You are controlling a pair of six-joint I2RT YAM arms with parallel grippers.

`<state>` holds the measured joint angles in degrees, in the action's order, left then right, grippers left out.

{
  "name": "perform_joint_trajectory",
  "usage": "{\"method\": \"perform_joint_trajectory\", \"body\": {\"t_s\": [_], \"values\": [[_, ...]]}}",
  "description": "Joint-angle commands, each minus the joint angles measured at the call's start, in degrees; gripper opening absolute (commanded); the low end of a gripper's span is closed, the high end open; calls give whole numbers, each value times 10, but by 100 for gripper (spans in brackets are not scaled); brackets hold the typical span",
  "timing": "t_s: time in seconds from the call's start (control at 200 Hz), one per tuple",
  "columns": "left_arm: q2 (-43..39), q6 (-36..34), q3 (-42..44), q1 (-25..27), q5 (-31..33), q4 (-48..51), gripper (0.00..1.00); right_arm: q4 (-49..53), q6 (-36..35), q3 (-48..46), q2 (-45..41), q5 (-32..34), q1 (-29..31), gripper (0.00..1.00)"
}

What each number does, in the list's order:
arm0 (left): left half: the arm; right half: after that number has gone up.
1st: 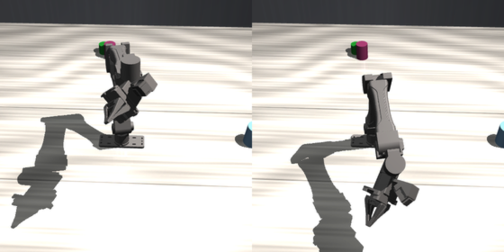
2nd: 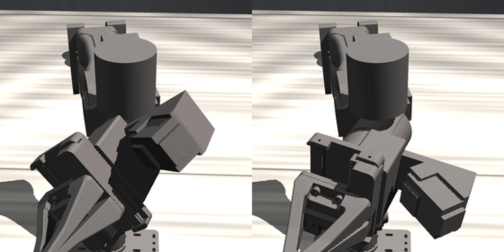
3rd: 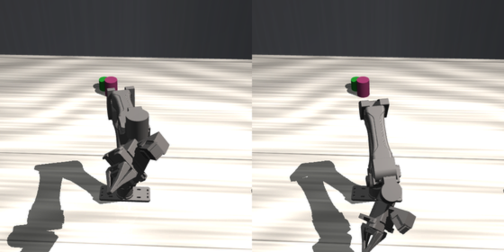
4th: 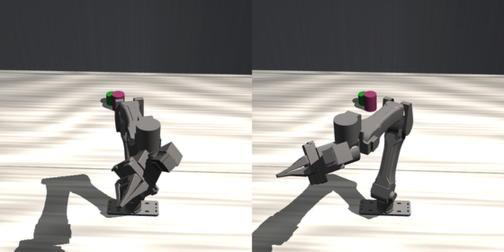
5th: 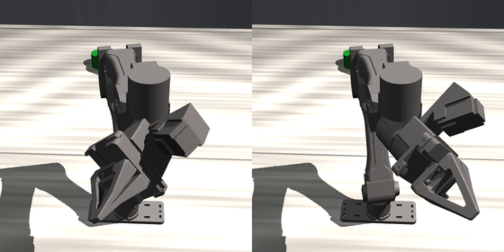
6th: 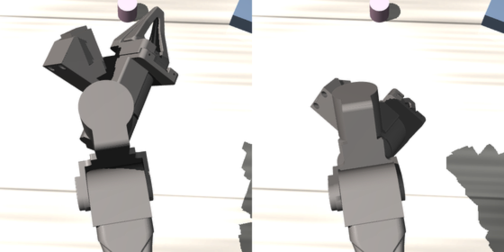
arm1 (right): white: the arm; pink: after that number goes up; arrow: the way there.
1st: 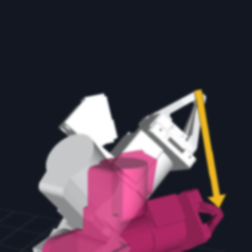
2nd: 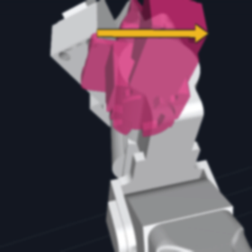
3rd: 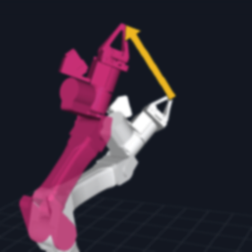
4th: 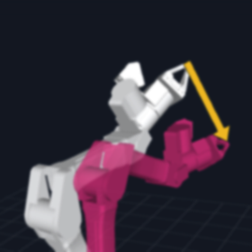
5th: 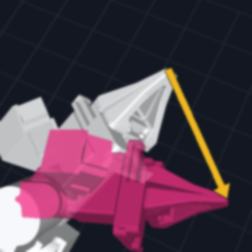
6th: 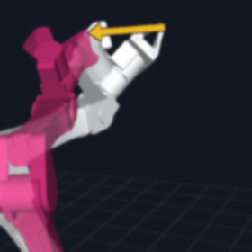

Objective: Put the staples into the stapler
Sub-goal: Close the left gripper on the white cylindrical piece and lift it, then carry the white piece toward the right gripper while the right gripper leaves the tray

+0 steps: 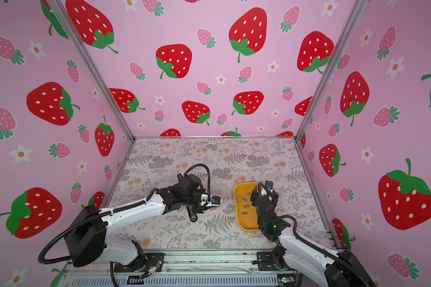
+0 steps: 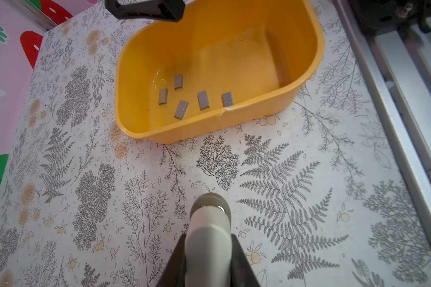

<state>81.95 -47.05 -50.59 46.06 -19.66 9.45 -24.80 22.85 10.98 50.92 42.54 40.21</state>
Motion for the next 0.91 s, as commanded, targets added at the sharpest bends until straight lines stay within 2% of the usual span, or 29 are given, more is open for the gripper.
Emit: {"method": "perform_joint_trajectory", "body": {"t_s": [0.0, 0.16, 0.375, 0.495, 0.7, 0.9], "values": [[-11, 50, -11, -3, 3, -2, 0, -12, 1, -1, -10, 3, -4, 77], [-44, 113, 26, -3, 27, -49, 0, -3, 2, 0, -17, -6, -4, 76], [-122, 165, 117, -3, 56, -153, 0, 62, 31, 48, -41, -92, 23, 65], [-146, 177, 150, -3, 84, -193, 0, 6, 38, 57, -39, -139, 94, 62], [-165, 183, 178, -3, 94, -216, 0, -31, 16, 132, 68, -93, 232, 63], [-179, 183, 199, -3, 91, -234, 0, -74, 12, 161, 121, -112, 276, 63]]}}
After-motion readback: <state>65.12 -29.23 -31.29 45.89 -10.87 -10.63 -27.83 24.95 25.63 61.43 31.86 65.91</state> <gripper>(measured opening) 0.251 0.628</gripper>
